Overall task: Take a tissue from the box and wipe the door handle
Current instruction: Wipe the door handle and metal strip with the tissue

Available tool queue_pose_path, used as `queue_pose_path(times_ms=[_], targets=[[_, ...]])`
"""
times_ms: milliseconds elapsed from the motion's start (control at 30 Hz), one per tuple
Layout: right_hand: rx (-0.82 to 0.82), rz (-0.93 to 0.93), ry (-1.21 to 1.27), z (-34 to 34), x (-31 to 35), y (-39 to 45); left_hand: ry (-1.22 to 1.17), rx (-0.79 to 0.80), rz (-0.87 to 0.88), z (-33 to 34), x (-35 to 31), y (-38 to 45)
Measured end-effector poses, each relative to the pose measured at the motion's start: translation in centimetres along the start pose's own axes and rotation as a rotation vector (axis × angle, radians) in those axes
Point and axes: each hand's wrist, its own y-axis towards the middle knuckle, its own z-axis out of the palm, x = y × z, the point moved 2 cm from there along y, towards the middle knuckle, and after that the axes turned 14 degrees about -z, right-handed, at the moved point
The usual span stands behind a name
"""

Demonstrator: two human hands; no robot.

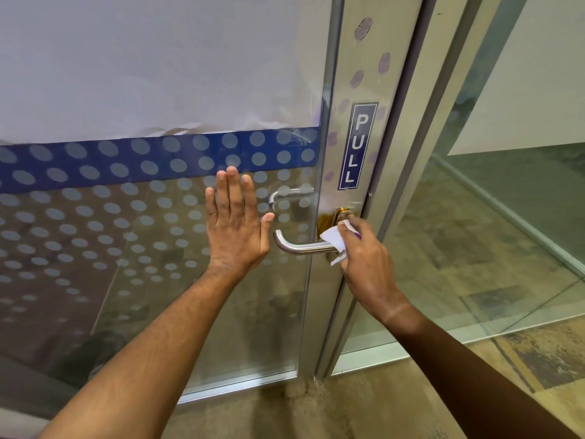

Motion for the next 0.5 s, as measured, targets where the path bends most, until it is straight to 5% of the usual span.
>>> queue_pose_path(times_ms=[500], targets=[[-0.185, 0.272, 0.206, -1.4, 0.1, 2.3, 0.005, 0.005, 0.001, 0.1, 0.0, 0.0]])
